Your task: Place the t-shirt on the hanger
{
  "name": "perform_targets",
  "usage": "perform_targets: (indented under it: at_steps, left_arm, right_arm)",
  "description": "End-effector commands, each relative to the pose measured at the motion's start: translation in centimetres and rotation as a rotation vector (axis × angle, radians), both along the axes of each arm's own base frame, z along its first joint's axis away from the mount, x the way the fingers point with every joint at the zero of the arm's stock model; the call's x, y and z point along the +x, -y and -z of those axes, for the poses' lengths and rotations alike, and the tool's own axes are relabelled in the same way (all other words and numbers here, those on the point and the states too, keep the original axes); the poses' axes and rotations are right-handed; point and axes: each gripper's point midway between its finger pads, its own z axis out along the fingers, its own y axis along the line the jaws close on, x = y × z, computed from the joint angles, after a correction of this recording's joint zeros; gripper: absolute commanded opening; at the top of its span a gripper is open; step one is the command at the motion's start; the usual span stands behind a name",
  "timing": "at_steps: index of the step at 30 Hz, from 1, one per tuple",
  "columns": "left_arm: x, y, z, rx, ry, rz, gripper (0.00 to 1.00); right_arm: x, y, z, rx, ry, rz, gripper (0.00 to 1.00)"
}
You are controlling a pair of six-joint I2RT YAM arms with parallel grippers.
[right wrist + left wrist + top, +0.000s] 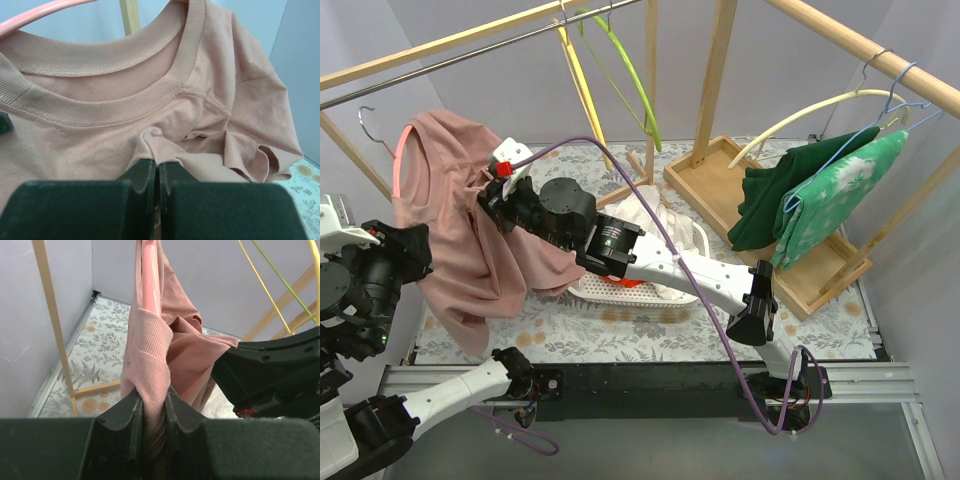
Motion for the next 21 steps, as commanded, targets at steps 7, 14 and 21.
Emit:
perform_targets:
  at_steps: [7, 14, 21]
  left_arm:
    - [-0.2, -2.0, -3.2, -0.031, 0.100, -0.093, 0.00]
    - [0.0, -1.9, -2.7, -0.015, 0.081, -0.097, 0.00]
    - [-0.1, -1.5, -2.3, 0.011, 0.069, -0.065, 0.00]
  right_arm:
    - [-1.8, 3.9, -10.7, 0.274, 0.083, -0.020, 0.01]
    - [-1.1, 2.4, -5.3, 0.173, 0.030, -0.005, 0.01]
    - [1.4, 1.8, 4.9, -0.012, -0.070, 0.053, 0.01]
